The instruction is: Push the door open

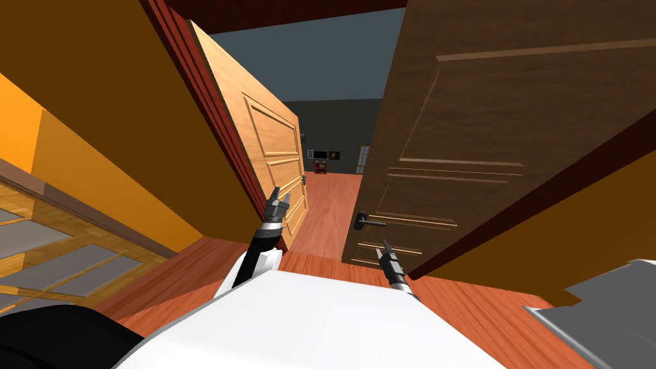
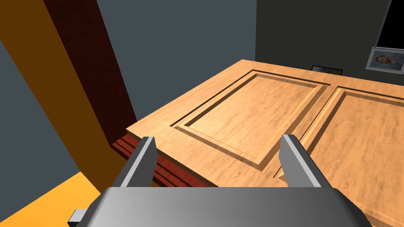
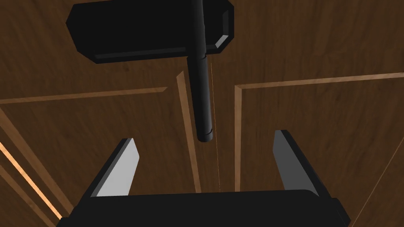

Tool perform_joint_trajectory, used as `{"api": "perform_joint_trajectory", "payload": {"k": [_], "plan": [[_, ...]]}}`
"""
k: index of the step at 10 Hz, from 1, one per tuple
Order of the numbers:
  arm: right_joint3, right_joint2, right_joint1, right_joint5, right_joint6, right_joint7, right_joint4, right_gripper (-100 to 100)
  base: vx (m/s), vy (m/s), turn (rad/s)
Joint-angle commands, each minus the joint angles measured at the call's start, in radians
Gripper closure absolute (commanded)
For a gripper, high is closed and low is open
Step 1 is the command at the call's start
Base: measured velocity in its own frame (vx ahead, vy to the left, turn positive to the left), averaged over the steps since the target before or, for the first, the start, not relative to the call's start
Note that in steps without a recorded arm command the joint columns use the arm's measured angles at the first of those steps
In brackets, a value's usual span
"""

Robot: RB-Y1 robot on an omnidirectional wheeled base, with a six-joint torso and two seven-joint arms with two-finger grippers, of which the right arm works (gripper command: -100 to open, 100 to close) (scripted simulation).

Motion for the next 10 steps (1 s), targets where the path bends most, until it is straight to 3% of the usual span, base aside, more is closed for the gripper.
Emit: {"api": "perform_joint_trajectory", "payload": {"k": [1, 7, 10], "plan": [[0.0, 0.0, 0.0, 0.0, 0.0, 0.0, 0.0, -100, 0.019, -0.079, 0.047], [-0.03, 0.02, -0.047, 0.0, 0.032, -0.014, 0.036, -100, 0.174, -0.006, 0.028], [-0.035, 0.024, -0.054, 0.0, 0.037, -0.015, 0.041, -100, 0.152, -0.016, 0.019]]}}
